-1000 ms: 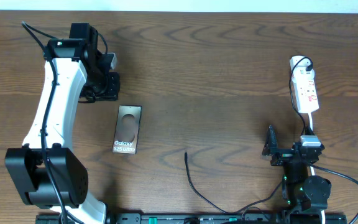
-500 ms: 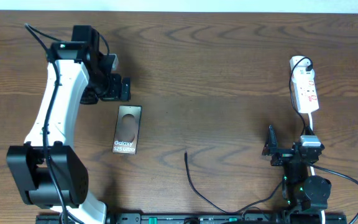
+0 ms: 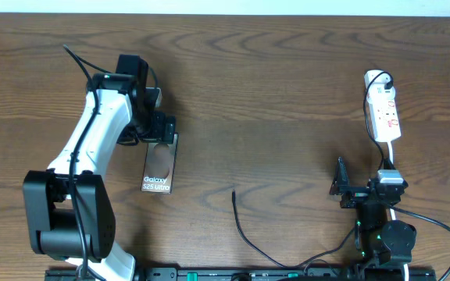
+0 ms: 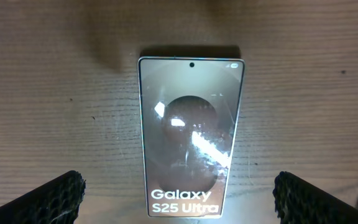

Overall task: Plug charger to phone and switch on socket
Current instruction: 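Lower the left gripper onto the phone's top edge and close it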

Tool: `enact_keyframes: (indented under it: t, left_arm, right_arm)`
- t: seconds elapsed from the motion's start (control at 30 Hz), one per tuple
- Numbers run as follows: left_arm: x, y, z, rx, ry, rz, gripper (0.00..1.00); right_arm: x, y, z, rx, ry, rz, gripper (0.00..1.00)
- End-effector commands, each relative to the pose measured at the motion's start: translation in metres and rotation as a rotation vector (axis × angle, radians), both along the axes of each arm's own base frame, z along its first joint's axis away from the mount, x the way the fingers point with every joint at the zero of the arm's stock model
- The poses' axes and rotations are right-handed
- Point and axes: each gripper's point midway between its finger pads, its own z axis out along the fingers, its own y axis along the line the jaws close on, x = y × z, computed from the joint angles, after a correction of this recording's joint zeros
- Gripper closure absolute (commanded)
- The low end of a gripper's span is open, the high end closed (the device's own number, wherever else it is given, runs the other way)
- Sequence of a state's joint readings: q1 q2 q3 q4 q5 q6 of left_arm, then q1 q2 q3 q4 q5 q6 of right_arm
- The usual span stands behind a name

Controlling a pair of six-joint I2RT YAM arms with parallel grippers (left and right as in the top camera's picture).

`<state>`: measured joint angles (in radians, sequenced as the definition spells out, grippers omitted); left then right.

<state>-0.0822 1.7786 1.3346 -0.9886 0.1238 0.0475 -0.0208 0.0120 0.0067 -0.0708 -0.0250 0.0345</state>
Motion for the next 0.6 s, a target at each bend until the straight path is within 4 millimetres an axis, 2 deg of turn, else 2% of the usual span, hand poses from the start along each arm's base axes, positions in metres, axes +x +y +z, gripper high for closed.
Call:
enact_keyframes:
  t: [0.0,0.3,0.57]
  left_arm:
    - [-0.006,0.004,-0.015,0.029,0.026,0.036,0.02]
    - [-0.019,0.004,-0.044,0.030,0.042,0.040,0.02]
    - [-0.027,0.004,-0.058,0.030,0.047,0.037,0.02]
  right_arm:
    - [0.000,0.000,0.000,0.005,0.000,-0.001,0.01]
    - [0.000,0.000,0.000,0.005,0.000,-0.001,0.01]
    - [0.000,0.000,0.000,0.005,0.000,-0.001,0.01]
